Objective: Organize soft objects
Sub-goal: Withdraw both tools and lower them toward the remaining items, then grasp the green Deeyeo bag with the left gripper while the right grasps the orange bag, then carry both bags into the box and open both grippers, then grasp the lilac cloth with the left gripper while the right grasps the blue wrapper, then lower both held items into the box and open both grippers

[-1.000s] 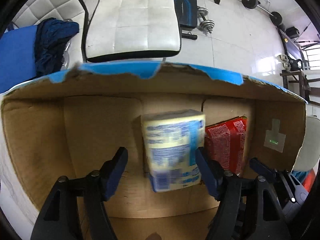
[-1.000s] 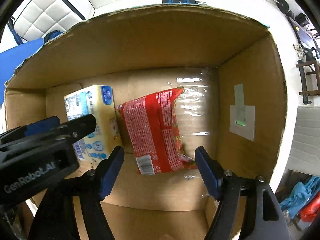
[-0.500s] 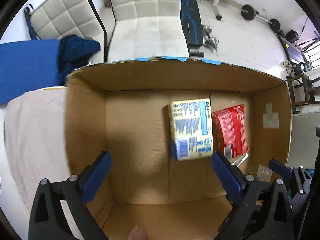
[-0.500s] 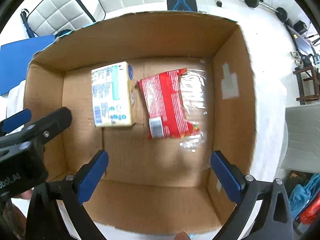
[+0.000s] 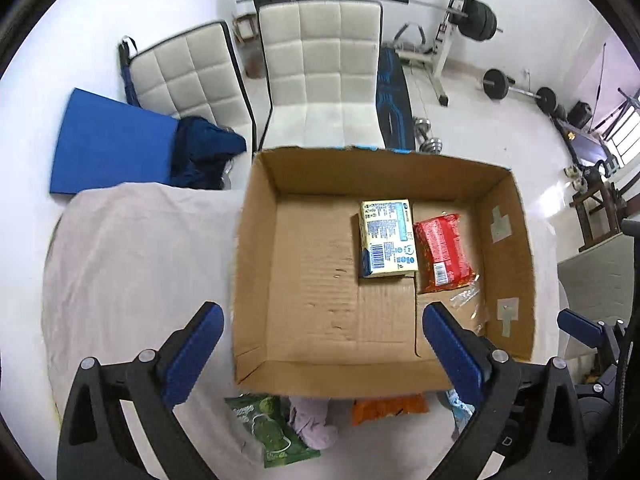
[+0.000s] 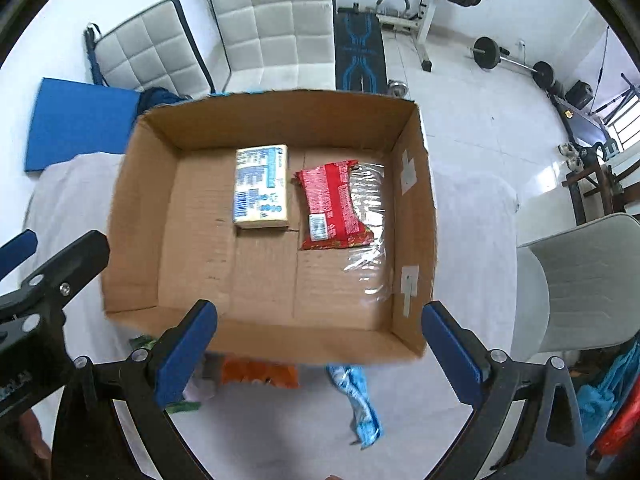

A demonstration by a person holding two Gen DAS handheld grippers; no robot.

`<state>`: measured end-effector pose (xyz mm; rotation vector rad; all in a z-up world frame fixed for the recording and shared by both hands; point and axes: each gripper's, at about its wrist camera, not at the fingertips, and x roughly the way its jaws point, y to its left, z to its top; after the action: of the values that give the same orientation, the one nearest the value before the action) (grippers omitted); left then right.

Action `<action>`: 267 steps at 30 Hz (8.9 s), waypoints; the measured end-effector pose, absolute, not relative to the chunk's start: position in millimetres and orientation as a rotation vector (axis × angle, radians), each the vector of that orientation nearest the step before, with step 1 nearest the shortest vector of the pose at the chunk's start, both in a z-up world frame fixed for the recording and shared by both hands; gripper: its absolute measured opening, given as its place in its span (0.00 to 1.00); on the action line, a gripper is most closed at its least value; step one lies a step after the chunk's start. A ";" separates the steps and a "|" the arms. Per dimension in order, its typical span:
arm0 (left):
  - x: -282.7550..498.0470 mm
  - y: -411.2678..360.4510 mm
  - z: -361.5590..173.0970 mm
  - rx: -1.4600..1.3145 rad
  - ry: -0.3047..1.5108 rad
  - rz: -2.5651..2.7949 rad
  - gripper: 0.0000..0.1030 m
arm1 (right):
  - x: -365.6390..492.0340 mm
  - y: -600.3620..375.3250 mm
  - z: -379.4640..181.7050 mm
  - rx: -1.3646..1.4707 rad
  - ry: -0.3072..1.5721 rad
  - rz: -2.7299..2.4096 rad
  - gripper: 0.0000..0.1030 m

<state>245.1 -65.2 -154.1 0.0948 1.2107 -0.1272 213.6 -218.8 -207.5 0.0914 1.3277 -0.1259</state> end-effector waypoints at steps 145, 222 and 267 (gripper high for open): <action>381.5 -89.8 -306.2 0.071 1.600 -0.138 0.41 | 253.5 -255.5 -335.0 0.467 1.551 -0.085 0.64; 179.8 -46.5 -386.1 0.059 1.727 -0.066 0.92 | 118.7 -304.1 -393.9 0.235 1.755 -0.172 0.78; 135.6 -88.4 -199.0 -0.042 1.410 -0.303 0.32 | 120.2 -244.9 -195.4 0.327 1.490 0.161 0.10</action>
<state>135.6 -88.4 -199.0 -0.0419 1.4103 -0.3028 120.2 -244.9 -195.4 0.3269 1.4901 0.1610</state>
